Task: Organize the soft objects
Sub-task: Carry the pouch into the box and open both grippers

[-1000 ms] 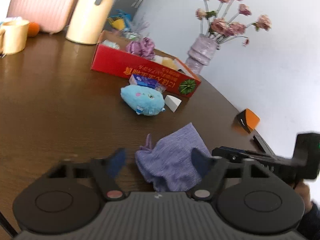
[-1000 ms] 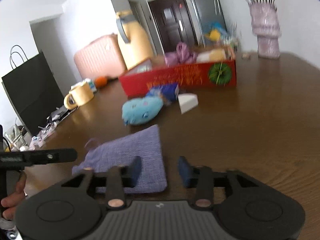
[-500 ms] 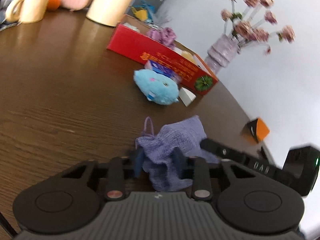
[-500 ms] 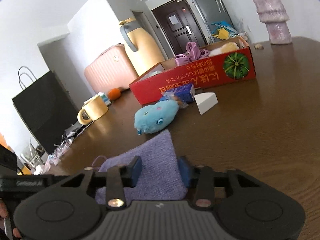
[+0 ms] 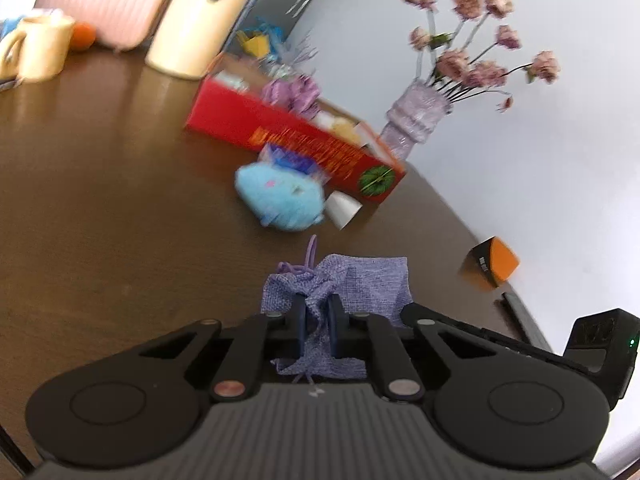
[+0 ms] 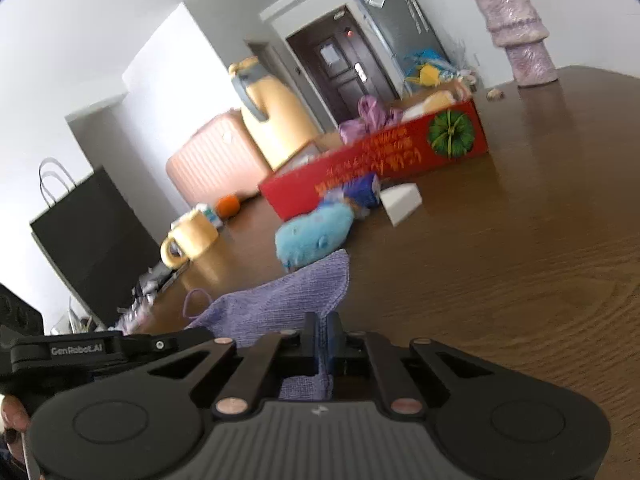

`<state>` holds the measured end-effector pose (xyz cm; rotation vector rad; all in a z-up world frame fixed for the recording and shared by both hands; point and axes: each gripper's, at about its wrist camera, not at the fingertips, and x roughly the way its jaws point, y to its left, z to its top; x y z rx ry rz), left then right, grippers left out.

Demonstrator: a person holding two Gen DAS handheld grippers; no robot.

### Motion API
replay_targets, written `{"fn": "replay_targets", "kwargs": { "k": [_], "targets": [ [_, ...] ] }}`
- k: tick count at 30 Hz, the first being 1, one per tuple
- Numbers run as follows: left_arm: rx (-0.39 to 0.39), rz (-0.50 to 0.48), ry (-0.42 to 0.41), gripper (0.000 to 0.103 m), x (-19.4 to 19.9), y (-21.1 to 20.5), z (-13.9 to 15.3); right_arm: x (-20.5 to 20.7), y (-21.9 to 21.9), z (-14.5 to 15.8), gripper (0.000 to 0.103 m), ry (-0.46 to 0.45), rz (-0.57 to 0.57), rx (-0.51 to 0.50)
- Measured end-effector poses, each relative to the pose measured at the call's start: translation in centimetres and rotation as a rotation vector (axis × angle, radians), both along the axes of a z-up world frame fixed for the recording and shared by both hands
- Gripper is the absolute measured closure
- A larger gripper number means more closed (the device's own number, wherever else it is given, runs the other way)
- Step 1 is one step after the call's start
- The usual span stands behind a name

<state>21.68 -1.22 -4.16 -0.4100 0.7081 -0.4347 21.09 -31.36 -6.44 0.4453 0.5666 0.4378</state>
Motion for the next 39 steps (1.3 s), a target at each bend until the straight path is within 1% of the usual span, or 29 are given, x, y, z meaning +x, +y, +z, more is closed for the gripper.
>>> {"fn": "replay_targets", "kwargs": {
  "k": [3, 5, 6, 8, 10, 12, 13, 14, 15, 17, 19, 20, 21, 22, 23, 24, 26, 27, 28, 30, 32, 33, 36, 37, 38, 39],
  "targets": [
    [0.001, -0.021, -0.057, 0.092, 0.7, -0.5, 1.7, 0.7, -0.6, 2.2, 0.1, -0.073, -0.02, 0.0],
    [-0.023, -0.051, -0.08, 0.092, 2.6, -1.0, 3.6, 2.4, -1.0, 4.2, 0.1, -0.113, -0.025, -0.02],
    [-0.021, -0.063, -0.092, 0.092, 3.9, -1.4, 4.6, 3.8, -1.2, 5.6, 0.1, -0.134, -0.03, -0.046],
    [0.0, -0.079, -0.119, 0.092, 8.0, -2.4, 7.1, 7.4, -1.5, 8.4, 0.1, -0.175, -0.043, -0.106],
    [0.01, -0.095, -0.12, 0.092, 12.7, -3.6, 9.1, 11.7, -1.9, 10.3, 0.1, -0.186, -0.065, -0.152],
    [0.039, -0.098, -0.111, 0.092, 18.4, -5.3, 10.7, 17.2, -2.2, 11.6, 0.1, -0.145, -0.079, -0.175],
    [0.071, -0.107, -0.104, 0.092, 21.1, -6.1, 11.0, 20.2, -2.2, 11.9, 0.1, -0.117, -0.076, -0.192],
    [0.107, -0.1, -0.088, 0.092, 24.1, -7.1, 11.0, 23.0, -2.2, 12.0, 0.1, -0.091, -0.089, -0.201],
    [0.134, -0.083, -0.064, 0.092, 26.7, -7.8, 10.7, 25.3, -2.0, 11.9, 0.1, -0.065, -0.089, -0.232],
    [0.179, -0.082, 0.014, 0.092, 31.5, -9.3, 9.2, 30.2, -1.5, 10.9, 0.1, 0.016, -0.089, -0.251],
    [0.281, -0.037, 0.072, 0.09, 35.6, -10.8, 7.1, 34.6, -0.7, 9.1, 0.1, 0.091, -0.073, -0.298],
    [0.315, -0.028, 0.086, 0.089, 37.1, -11.3, 6.2, 36.1, -0.3, 7.9, 0.1, 0.129, -0.071, -0.329],
    [0.334, -0.03, 0.111, 0.089, 38.6, -11.7, 5.2, 37.9, 0.2, 6.7, 0.1, 0.179, -0.055, -0.377],
    [0.343, -0.035, 0.15, 0.088, 39.9, -12.0, 4.3, 38.6, 0.6, 5.8, 0.099, 0.207, -0.053, -0.411],
    [0.358, -0.049, 0.179, 0.083, 40.8, -12.3, 3.7, 39.3, 0.9, 5.1, 0.097, 0.23, -0.051, -0.443],
    [0.365, -0.054, 0.188, 0.079, 41.3, -12.5, 3.4, 39.5, 1.2, 4.7, 0.094, 0.239, -0.039, -0.455],
    [0.368, -0.082, 0.167, 0.06, 41.3, -12.4, 3.5, 39.9, 1.3, 4.3, 0.093, 0.25, -0.026, -0.462],
    [0.365, -0.094, 0.151, 0.056, 40.9, -12.3, 3.6, 40.1, 1.2, 4.2, 0.092, 0.253, -0.028, -0.462],
    [0.359, -0.101, 0.137, 0.055, 40.7, -11.9, 3.9, 40.3, 1.0, 4.2, 0.092, 0.257, -0.031, -0.46],
    [0.359, -0.088, 0.126, 0.055, 40.0, -11.4, 4.5, 40.3, 0.3, 4.7, 0.084, 0.262, -0.047, -0.452],
    [0.351, -0.088, 0.125, 0.052, 39.8, -10.7, 5.2, 39.9, -0.4, 5.7, 0.082, 0.252, -0.053, -0.441],
    [0.352, -0.083, 0.114, 0.051, 39.5, -10.2, 5.8, 39.4, -0.8, 6.6, 0.079, 0.243, -0.056, -0.434],
    [0.361, -0.061, 0.063, 0.049, 37.6, -9.1, 8.3, 37.5, -1.6, 9.7, 0.075, 0.195, -0.077, -0.446],
    [0.362, -0.051, 0.047, 0.046, 36.9, -8.6, 9.3, 36.8, -2.0, 10.9, 0.073, 0.176, -0.086, -0.449],
    [0.364, -0.046, 0.028, 0.043, 36.2, -8.2, 10.3, 35.9, -2.4, 12.0, 0.067, 0.157, -0.094, -0.448],
    [0.367, -0.041, 0.002, 0.043, 35.2, -7.7, 11.4, 34.9, -2.7, 13.1, 0.063, 0.139, -0.1, -0.449]
  ]
}}
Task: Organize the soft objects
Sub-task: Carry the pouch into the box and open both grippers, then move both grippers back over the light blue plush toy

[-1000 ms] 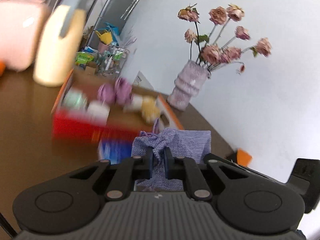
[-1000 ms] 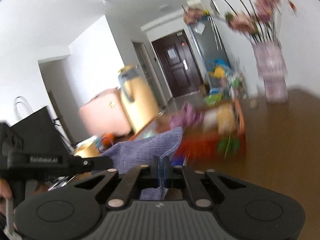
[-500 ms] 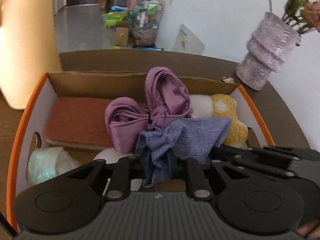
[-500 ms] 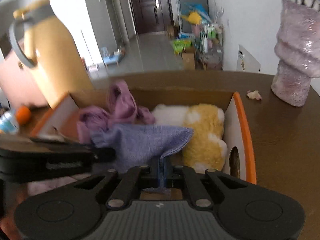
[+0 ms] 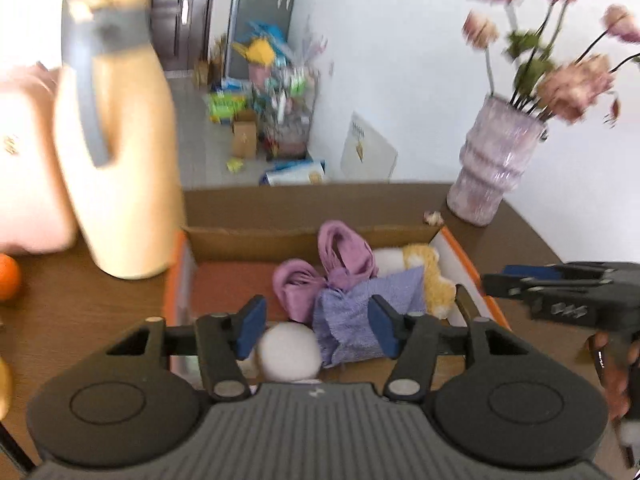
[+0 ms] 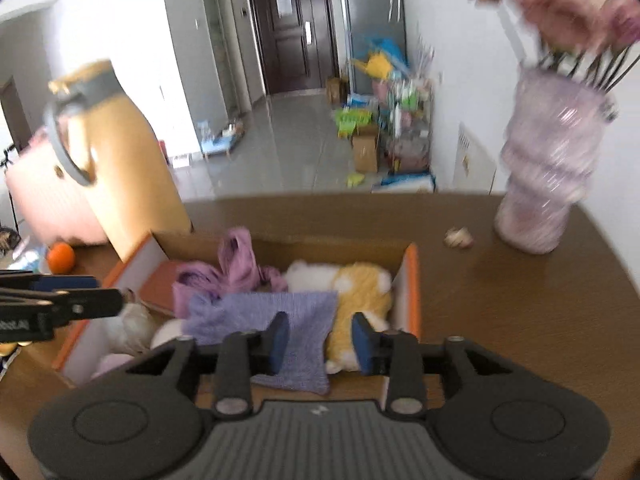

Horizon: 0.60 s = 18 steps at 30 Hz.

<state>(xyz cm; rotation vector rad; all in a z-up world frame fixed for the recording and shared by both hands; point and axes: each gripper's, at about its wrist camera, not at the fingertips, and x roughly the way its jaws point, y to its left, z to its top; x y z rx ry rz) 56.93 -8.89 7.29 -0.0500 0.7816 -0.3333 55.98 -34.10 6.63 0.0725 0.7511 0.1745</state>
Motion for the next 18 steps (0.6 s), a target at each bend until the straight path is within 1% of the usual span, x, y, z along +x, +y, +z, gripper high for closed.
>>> {"fn": "replay_targets", "kwargs": {
  "k": [2, 5, 9, 11, 12, 14, 16, 18],
  "targets": [
    [0.011, 0.01, -0.05, 0.042, -2.2, 1.1, 1.8, -2.4, -0.8, 1.9, 0.061, -0.037, -0.004, -0.017],
    [0.019, 0.028, -0.101, 0.042, -5.4, 2.7, 3.7, -5.9, -2.2, 4.0, 0.059, -0.082, -0.031, -0.022],
    [0.023, 0.061, -0.14, 0.042, -8.8, 3.9, 5.5, -9.1, -2.5, 5.6, 0.059, -0.114, -0.044, -0.004],
    [0.021, 0.061, -0.155, 0.042, -10.3, 4.0, 6.2, -11.0, -2.2, 6.2, 0.059, -0.137, -0.036, 0.001],
    [0.021, 0.062, -0.165, 0.042, -11.0, 4.1, 6.3, -12.2, -2.0, 6.5, 0.059, -0.157, -0.031, 0.004],
    [0.028, 0.078, -0.2, 0.038, -13.1, 4.2, 6.6, -14.8, -1.7, 6.6, 0.059, -0.208, -0.03, 0.012],
    [0.035, 0.086, -0.256, 0.037, -15.7, 4.5, 6.3, -18.2, -1.5, 6.5, 0.057, -0.273, -0.018, 0.018],
    [0.037, 0.086, -0.313, 0.036, -18.9, 4.8, 5.5, -21.8, -1.2, 5.6, 0.053, -0.326, -0.002, 0.021]
  ]
}}
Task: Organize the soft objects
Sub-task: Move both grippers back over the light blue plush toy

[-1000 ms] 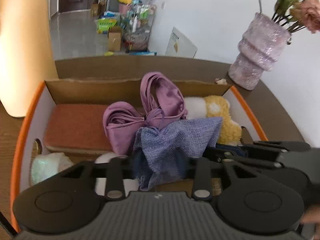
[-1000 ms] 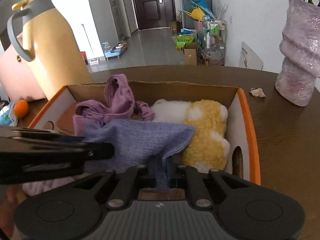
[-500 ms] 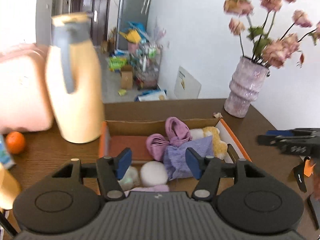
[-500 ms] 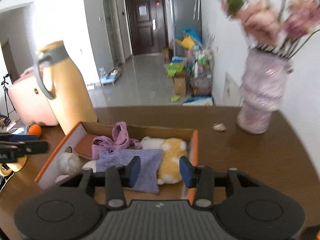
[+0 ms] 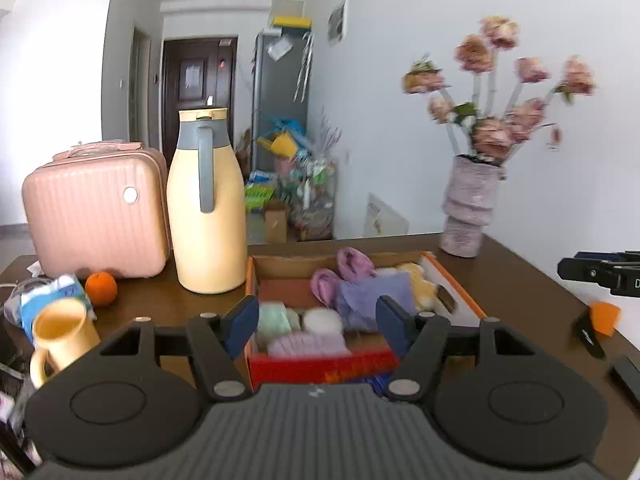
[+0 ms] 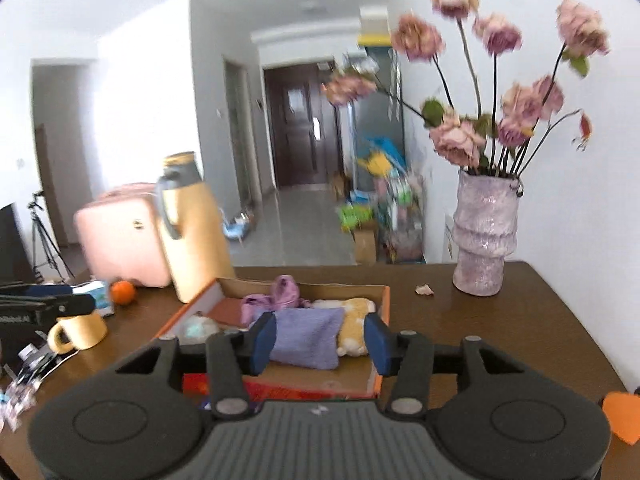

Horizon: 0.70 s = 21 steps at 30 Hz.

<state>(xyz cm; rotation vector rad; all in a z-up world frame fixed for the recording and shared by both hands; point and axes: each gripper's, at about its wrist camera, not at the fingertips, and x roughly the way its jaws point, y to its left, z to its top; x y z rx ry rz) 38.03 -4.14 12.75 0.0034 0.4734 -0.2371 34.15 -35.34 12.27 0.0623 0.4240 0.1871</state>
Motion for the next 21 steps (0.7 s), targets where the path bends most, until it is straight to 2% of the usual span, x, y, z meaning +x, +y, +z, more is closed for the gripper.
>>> {"fn": "replay_targets", "kwargs": {
  "k": [5, 8, 11, 13, 16, 21],
  "targets": [
    [-0.047, -0.072, -0.065, 0.034, -8.9, 1.1, -4.0, -9.2, 0.7, -3.8, 0.046, -0.102, 0.019, 0.01],
    [-0.037, -0.066, -0.082, 0.031, -13.6, 1.5, -6.2, -14.3, 1.3, -6.7, 0.044, -0.134, 0.02, -0.024],
    [-0.046, -0.062, -0.102, 0.03, -18.0, 2.2, -8.4, -18.2, 1.7, -9.6, 0.036, -0.131, 0.053, -0.022],
    [-0.036, -0.052, -0.082, 0.03, -19.9, 2.8, -9.8, -19.7, 1.9, -11.1, 0.031, -0.115, 0.038, -0.012],
    [-0.021, -0.006, -0.025, 0.03, -20.5, 3.8, -11.3, -20.1, 1.8, -12.6, 0.03, -0.097, -0.004, 0.002],
    [-0.026, 0.026, -0.013, 0.03, -19.2, 4.4, -11.7, -18.9, 1.8, -12.8, 0.031, -0.086, -0.008, -0.004]
  ]
}}
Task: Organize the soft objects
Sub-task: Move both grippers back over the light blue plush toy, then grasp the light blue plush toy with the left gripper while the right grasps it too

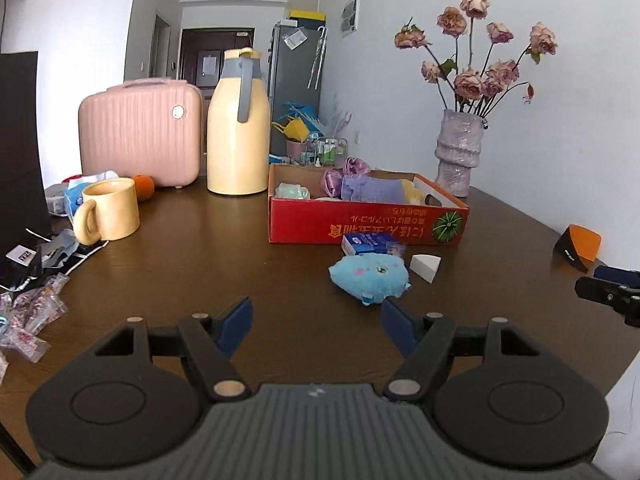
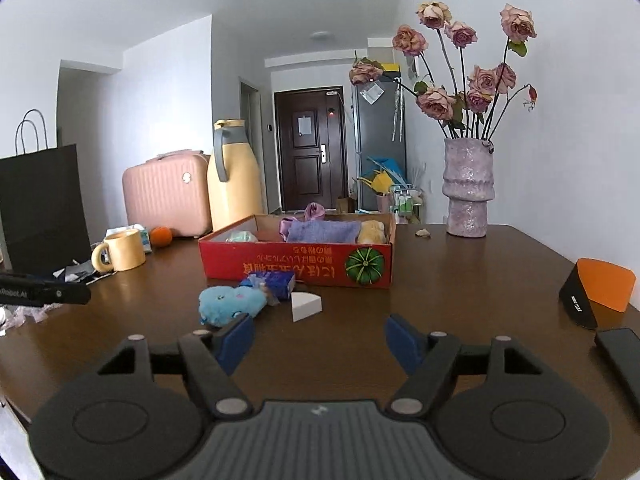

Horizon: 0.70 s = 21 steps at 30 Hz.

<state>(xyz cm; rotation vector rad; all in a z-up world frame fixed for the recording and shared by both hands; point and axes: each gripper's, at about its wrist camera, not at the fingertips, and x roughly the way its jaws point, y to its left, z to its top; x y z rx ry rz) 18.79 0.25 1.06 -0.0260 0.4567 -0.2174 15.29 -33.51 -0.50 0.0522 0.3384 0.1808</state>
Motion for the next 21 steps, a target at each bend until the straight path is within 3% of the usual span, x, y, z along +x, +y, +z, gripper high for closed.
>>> {"fn": "replay_targets", "kwargs": {
  "k": [7, 15, 18, 21],
  "targets": [
    [-0.04, -0.024, 0.071, 0.031, 4.5, -1.0, -1.5, 4.4, 0.6, -1.0, 0.032, 0.079, 0.059, 0.075],
    [-0.093, -0.093, 0.115, 0.044, 14.0, -3.5, -3.2, 15.2, 3.5, -3.1, 0.042, 0.223, 0.15, 0.255],
    [-0.127, -0.106, 0.192, 0.045, 18.1, -3.5, -4.2, 18.3, 4.5, -4.4, 0.044, 0.277, 0.173, 0.334],
    [-0.228, -0.143, 0.28, 0.049, 20.4, -2.6, -5.5, 19.7, 5.9, -5.7, 0.045, 0.308, 0.166, 0.337]
  ]
}}
